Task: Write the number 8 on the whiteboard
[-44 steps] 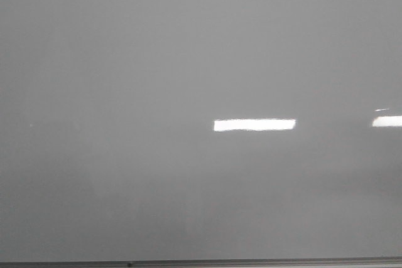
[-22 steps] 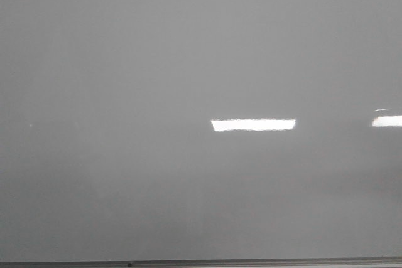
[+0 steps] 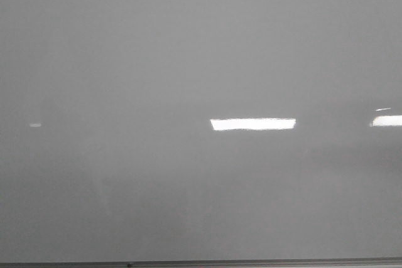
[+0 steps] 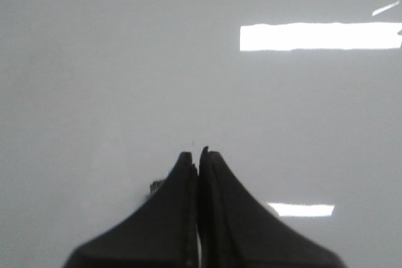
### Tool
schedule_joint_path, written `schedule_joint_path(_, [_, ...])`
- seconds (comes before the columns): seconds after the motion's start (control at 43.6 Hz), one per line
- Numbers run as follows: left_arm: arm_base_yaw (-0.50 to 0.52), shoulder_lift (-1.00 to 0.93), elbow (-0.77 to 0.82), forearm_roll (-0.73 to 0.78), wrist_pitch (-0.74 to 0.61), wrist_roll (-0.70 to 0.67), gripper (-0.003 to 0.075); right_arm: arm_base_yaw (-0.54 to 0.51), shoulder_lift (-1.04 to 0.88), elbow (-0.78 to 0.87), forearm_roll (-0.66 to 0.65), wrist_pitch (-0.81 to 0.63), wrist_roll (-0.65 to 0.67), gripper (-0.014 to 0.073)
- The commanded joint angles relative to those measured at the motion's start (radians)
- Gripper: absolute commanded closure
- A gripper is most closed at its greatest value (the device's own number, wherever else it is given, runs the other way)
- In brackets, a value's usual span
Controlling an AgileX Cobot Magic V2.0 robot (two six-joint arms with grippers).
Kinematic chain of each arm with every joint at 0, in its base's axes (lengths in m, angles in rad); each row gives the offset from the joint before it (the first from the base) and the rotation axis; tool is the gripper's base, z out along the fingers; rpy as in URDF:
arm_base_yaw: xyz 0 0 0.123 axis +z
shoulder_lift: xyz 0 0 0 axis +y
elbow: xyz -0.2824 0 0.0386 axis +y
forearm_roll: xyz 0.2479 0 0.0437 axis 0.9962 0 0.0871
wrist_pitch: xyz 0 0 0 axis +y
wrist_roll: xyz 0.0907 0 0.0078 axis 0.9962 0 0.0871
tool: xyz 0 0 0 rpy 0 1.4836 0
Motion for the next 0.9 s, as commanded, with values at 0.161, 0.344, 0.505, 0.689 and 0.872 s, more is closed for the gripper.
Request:
schedule_joint_path(0.161, [0.000, 0.191, -0.267, 0.042, 0.191, 0.000, 0.0741, -0.008, 0.156, -0.283, 0.003, 0.143, -0.004, 0.0664])
schedule_joint_path(0.344, [0.000, 0.361, -0.302, 0.042, 0.223, 0.000, 0.0741, -0.008, 0.300, -0.316, 0.003, 0.104, -0.004, 0.0664])
schedule_joint_path(0.505, [0.000, 0.401, -0.302, 0.042, 0.223, 0.000, 0.0689, -0.008, 0.341, -0.316, 0.003, 0.118, -0.004, 0.0651])
schedule_joint_path(0.689, [0.000, 0.407, -0.302, 0.034, 0.223, 0.000, 0.0255, -0.008, 0.343, -0.314, 0.003, 0.127, -0.004, 0.0343])
schedule_joint_path(0.872, [0.000, 0.407, -0.302, 0.013, 0.221, 0.000, 0.0050, -0.008, 0.343, -0.314, 0.003, 0.127, -0.004, 0.0062])
